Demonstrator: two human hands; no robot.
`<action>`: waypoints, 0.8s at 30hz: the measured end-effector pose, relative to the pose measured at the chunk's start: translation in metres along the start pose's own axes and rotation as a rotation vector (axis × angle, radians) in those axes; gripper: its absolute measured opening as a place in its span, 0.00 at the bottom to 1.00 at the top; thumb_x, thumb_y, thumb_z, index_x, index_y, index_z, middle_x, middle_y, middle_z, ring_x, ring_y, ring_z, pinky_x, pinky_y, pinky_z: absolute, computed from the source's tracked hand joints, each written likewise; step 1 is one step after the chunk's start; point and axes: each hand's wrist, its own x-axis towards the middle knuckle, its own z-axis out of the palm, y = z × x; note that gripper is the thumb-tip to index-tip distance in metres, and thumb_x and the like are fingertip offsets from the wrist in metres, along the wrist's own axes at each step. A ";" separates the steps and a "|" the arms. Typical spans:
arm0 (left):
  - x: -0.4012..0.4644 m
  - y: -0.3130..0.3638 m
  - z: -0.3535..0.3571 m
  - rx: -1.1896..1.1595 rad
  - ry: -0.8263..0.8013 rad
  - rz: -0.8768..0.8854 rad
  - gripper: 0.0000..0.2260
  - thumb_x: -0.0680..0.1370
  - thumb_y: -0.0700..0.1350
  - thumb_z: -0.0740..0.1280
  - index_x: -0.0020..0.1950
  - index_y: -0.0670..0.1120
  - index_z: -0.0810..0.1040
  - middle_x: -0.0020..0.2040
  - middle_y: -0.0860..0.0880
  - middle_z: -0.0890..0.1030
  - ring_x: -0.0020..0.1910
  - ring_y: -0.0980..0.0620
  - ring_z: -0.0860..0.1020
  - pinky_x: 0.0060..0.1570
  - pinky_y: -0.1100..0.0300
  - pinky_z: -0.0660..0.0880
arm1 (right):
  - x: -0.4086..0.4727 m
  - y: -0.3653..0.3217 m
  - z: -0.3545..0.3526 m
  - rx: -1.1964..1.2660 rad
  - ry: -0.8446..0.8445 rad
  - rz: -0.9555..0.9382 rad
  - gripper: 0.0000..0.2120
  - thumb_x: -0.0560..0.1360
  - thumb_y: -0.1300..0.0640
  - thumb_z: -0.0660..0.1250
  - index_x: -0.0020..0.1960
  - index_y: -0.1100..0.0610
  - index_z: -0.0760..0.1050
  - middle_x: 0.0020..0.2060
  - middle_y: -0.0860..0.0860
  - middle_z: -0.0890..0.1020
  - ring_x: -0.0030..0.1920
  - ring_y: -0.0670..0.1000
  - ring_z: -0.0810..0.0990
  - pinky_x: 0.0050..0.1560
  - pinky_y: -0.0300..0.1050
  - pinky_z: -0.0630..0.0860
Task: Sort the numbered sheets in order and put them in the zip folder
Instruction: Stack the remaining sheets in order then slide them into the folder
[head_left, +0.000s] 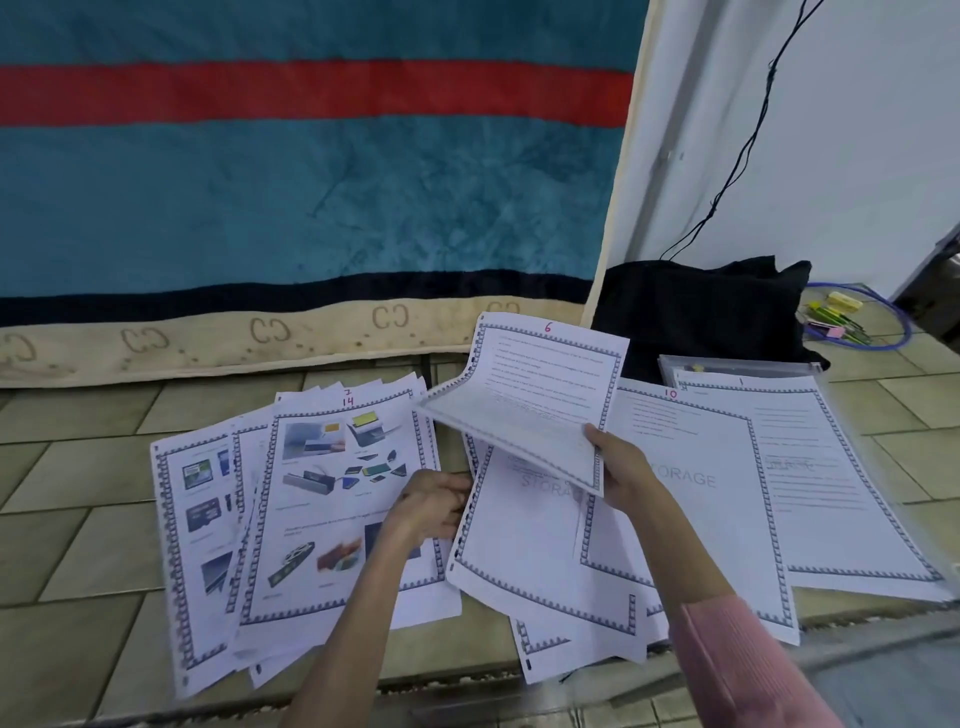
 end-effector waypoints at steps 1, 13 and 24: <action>0.002 -0.001 0.003 -0.007 0.014 0.018 0.11 0.78 0.30 0.59 0.58 0.37 0.75 0.42 0.45 0.80 0.37 0.50 0.79 0.30 0.63 0.78 | 0.002 -0.001 -0.004 -0.024 -0.003 -0.029 0.09 0.80 0.59 0.61 0.54 0.64 0.74 0.43 0.56 0.81 0.38 0.53 0.82 0.30 0.42 0.81; 0.007 0.016 0.012 0.106 0.240 0.140 0.16 0.72 0.56 0.66 0.50 0.44 0.79 0.51 0.44 0.82 0.49 0.44 0.80 0.52 0.49 0.79 | 0.012 0.011 -0.036 -0.011 -0.037 -0.034 0.12 0.81 0.58 0.56 0.60 0.61 0.72 0.49 0.57 0.81 0.48 0.56 0.80 0.46 0.53 0.78; -0.005 0.022 -0.093 -0.033 0.571 0.153 0.05 0.77 0.39 0.65 0.51 0.42 0.78 0.46 0.39 0.82 0.37 0.42 0.79 0.36 0.52 0.77 | 0.020 0.009 -0.044 0.003 -0.112 -0.001 0.11 0.82 0.57 0.54 0.57 0.59 0.73 0.50 0.57 0.82 0.50 0.57 0.81 0.44 0.54 0.81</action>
